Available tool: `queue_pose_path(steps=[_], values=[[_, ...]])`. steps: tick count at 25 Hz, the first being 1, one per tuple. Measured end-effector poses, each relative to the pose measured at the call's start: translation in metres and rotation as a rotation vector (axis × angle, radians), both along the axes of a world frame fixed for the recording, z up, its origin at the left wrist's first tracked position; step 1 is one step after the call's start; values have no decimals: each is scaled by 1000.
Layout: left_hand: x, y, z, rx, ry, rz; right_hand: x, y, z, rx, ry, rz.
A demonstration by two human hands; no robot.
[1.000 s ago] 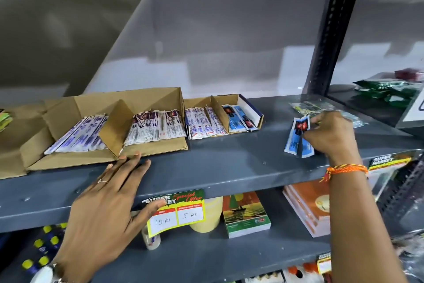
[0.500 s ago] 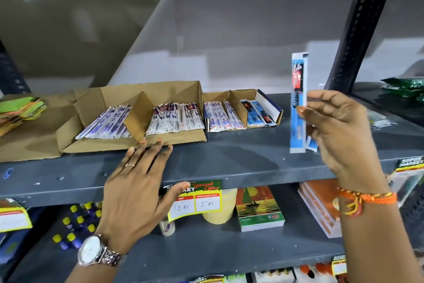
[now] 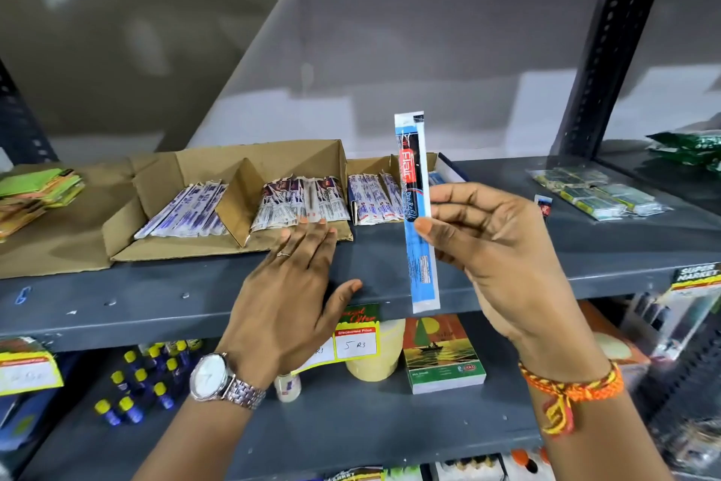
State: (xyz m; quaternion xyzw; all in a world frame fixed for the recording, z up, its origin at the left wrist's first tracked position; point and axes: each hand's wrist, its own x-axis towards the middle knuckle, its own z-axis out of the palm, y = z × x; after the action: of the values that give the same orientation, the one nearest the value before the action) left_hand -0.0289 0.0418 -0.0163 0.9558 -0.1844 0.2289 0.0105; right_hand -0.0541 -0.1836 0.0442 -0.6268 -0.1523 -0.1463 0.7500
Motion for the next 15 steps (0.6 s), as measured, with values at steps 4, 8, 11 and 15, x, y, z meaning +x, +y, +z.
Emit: queue_pose_path(steps=[4,8,11,15], values=[[2,0,-2,-23,51,-21,-4,-2,-1,-15,1,-21],[1,0,-2,-43,55,-19,-6,-6,-1,-5,-20,-29],[1,1,-4,-47,55,-17,-9,-9,3,-2,-22,-17],[0,1,-4,-30,39,-10,10,-33,24,16,-31,-75]])
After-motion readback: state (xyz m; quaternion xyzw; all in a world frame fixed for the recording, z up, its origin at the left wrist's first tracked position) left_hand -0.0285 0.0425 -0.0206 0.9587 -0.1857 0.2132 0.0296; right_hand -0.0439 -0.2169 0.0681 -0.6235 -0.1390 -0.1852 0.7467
